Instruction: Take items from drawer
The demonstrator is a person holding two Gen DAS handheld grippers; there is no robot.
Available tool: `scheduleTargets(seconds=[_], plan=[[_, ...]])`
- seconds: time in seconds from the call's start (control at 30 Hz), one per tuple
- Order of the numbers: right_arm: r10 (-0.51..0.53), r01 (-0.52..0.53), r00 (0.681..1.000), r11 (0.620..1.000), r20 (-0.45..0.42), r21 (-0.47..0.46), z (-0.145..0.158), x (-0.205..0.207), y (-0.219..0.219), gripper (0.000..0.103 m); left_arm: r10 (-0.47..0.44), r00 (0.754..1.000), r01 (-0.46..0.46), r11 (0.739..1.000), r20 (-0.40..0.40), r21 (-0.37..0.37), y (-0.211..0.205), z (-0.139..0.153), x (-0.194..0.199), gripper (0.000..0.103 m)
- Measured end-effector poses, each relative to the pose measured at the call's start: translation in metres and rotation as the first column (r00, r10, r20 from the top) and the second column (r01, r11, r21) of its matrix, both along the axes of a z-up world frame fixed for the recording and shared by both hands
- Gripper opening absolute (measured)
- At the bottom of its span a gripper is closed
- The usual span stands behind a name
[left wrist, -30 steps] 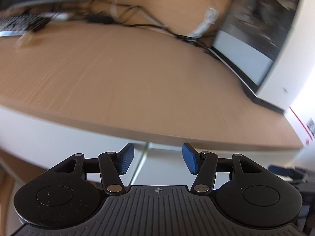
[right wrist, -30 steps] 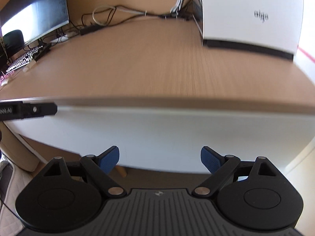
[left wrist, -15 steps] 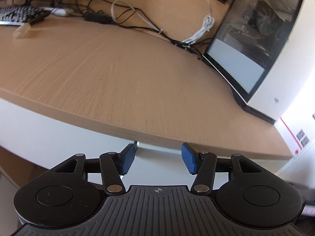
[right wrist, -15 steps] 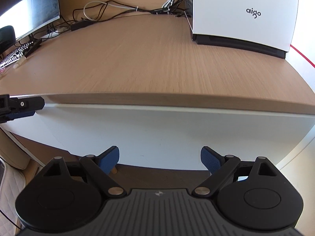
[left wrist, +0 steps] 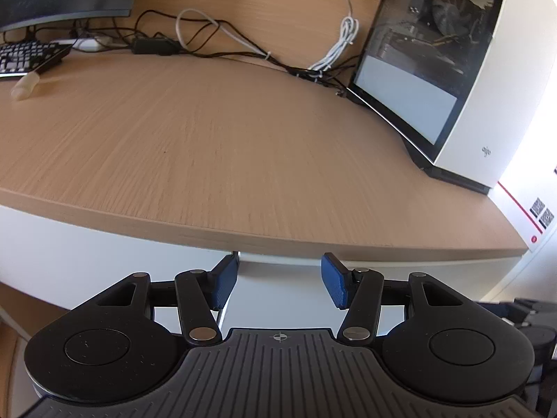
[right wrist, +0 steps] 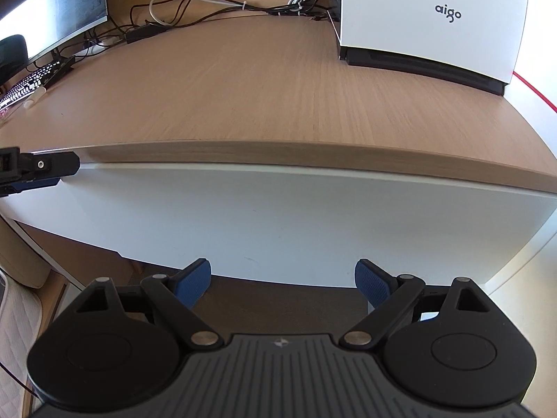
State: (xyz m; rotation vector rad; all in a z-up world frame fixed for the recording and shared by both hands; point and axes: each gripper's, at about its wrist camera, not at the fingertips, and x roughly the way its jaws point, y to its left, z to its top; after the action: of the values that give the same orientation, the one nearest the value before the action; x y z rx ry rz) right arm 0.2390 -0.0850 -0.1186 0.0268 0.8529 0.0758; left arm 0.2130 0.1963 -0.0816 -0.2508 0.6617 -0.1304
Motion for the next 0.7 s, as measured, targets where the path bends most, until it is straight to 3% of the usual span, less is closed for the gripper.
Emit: scheduleTargets(seconds=[0.37,0.7], plan=[[0.007,-0.008,0.999,1.000,0.050,0.019,0.012,0.012,0.011,0.091,-0.077,0.997,0.075,0.995,0.018,0.070,-0.004,-0.001,-0.001,0.057],[-0.003,0.003,0.999,1.000,0.033,0.006,0.008,0.010,0.009,0.091,-0.146,0.989,0.142,0.982,0.020,0.122,-0.004,-0.001,-0.002,0.057]])
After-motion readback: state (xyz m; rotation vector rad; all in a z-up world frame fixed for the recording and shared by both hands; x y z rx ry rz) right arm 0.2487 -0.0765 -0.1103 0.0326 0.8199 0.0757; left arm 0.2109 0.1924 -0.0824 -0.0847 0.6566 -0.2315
